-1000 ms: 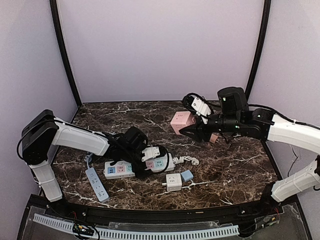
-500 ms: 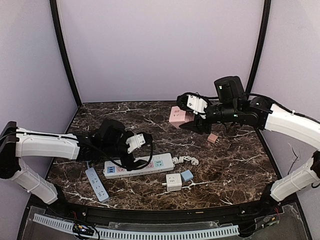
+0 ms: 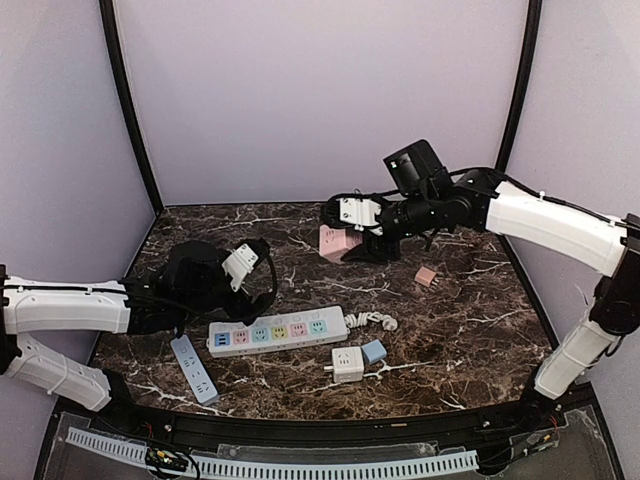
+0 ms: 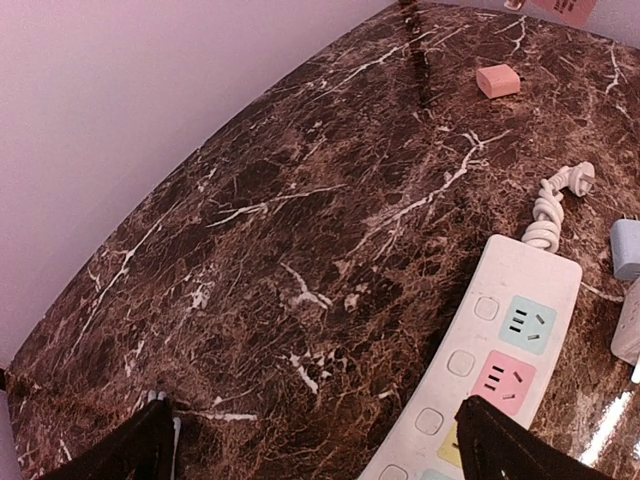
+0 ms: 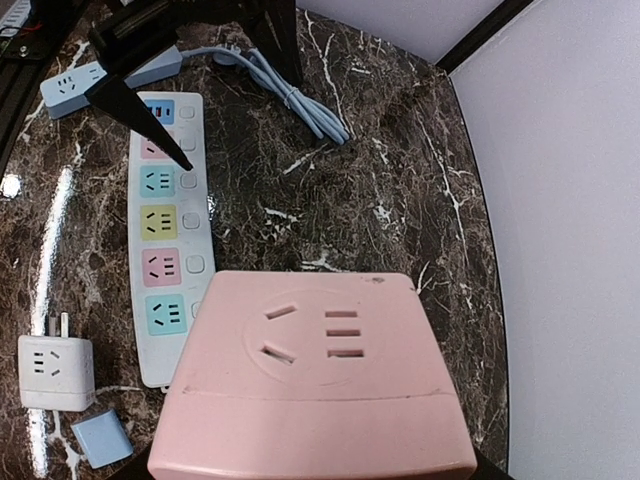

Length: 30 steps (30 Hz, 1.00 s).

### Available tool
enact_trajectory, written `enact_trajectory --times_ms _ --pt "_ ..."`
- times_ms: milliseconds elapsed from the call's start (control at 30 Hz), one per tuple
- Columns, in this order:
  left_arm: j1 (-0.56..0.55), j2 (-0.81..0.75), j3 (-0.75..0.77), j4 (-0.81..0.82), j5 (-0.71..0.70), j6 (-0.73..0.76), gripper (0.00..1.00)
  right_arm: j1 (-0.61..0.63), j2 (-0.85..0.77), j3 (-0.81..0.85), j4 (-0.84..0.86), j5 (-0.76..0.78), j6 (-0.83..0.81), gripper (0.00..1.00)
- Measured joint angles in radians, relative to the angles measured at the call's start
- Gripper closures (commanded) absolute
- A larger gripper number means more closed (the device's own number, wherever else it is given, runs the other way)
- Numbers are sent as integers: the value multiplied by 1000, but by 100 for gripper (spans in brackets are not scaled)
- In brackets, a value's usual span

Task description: Insert the plug

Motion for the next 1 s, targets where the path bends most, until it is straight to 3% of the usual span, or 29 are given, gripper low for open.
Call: enact_trajectory --times_ms 367,1000 --pt "10 -17 -111 139 -179 -200 1 82 224 222 -222 79 17 100" --pt "19 -73 -244 187 -217 -394 1 214 471 385 -420 249 81 100"
